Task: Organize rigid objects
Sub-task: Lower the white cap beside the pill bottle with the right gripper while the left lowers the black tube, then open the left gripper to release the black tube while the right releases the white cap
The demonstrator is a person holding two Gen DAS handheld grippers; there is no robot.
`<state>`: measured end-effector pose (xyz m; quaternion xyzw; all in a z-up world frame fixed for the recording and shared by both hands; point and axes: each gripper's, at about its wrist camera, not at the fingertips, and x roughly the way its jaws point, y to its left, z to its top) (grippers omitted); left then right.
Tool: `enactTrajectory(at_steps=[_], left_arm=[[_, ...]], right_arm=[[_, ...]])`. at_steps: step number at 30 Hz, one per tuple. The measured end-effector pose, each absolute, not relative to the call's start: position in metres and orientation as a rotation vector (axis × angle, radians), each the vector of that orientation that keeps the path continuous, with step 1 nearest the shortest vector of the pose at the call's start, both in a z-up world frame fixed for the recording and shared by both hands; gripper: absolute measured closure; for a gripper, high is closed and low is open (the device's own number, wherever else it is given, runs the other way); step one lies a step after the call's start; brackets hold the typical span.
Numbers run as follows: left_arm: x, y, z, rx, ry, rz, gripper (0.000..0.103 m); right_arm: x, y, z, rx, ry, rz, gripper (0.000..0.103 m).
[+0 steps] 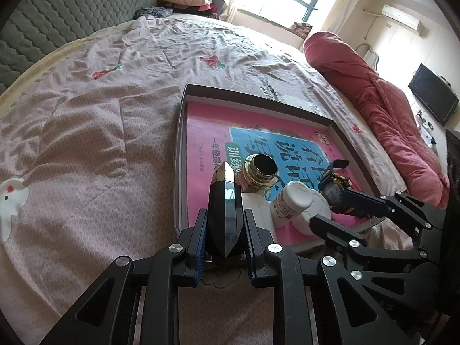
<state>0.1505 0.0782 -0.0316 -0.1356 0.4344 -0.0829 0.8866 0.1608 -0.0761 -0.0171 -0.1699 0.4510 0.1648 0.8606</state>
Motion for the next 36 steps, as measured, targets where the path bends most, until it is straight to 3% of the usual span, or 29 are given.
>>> enactTrajectory(at_steps=[23, 26, 29, 36], left_arm=[[0.145, 0.078, -0.031, -0.282, 0.895, -0.18, 0.077], [0.144, 0.077, -0.03, -0.286, 0.893, -0.189, 0.07], [0.141, 0.074, -0.025, -0.265, 0.875, -0.178, 0.051], [0.139, 0.076, -0.023, -0.282, 0.873, -0.186, 0.048]], right_arm=[[0.145, -0.139, -0.008, -0.083, 0.883, 0.27, 0.049], [0.146, -0.148, -0.01, -0.049, 0.882, 0.255, 0.049], [0.147, -0.155, -0.012, -0.028, 0.885, 0.246, 0.049], [0.144, -0.163, -0.013, -0.011, 0.881, 0.236, 0.049]])
